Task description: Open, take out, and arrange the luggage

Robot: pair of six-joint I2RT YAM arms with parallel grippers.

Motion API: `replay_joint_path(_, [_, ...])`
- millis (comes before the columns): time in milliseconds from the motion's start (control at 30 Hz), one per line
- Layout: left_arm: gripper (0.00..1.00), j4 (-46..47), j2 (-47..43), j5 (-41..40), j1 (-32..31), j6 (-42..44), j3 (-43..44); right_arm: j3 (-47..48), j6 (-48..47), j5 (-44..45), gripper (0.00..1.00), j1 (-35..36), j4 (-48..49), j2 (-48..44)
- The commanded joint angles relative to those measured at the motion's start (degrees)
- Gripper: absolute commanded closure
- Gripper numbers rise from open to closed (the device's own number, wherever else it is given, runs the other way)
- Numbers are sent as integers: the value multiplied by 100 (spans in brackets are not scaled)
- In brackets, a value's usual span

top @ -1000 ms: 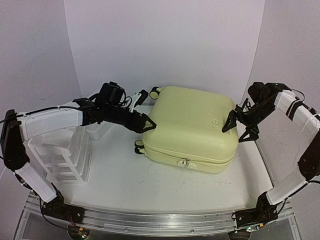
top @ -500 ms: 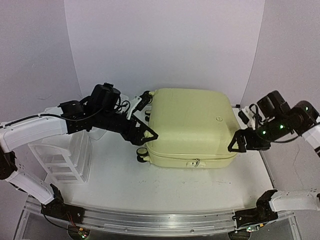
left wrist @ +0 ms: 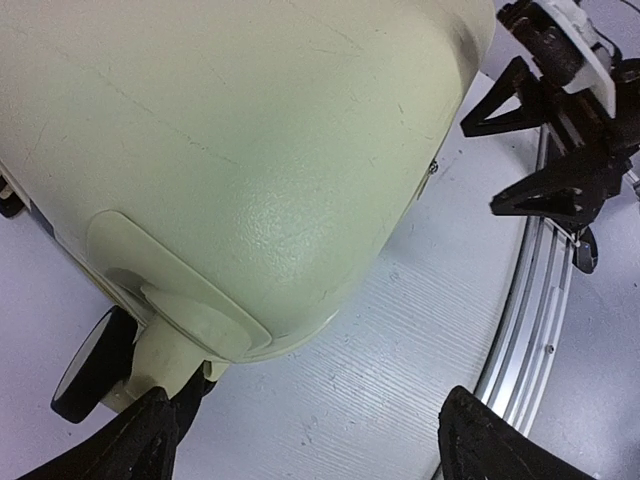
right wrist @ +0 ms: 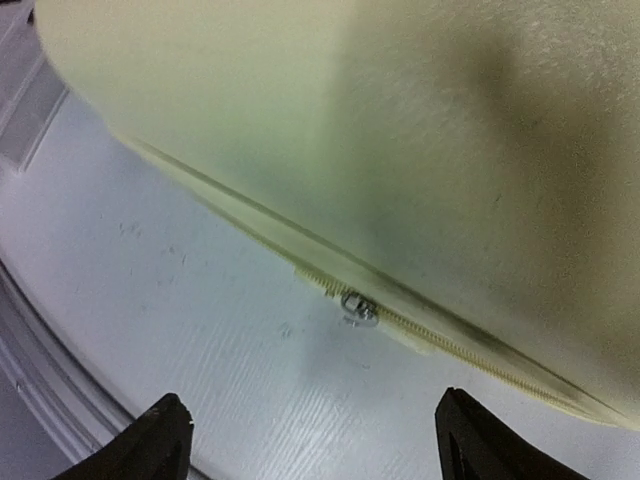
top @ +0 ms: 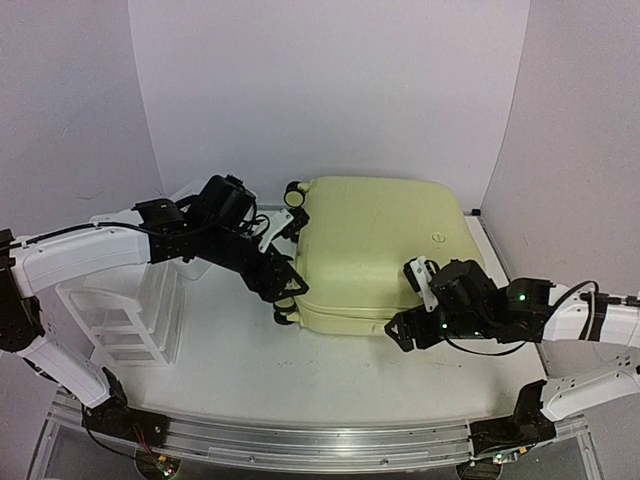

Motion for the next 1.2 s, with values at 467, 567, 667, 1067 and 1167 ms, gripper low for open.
replay_joint_path(467, [11,486,-269,392,15,-667,-63,-565,1173,1568,54,53,2062,917])
replay_joint_path(567, [12,514,-279,410,10,-670,-89,-585,1238,1553,60,53,1954,881])
replay_joint_path(667, [11,531,-318,399,15,-669,-128,-633,1282,1490,64,58,1854,869])
replay_joint_path(1067, [11,545,-445,332,15,-642,-221,-969,1780,1474,61,59,1835,453])
replay_joint_path(1167, [11,545,-477,323,15,-642,-245,-1089,1880,1448,55,60,1961,323])
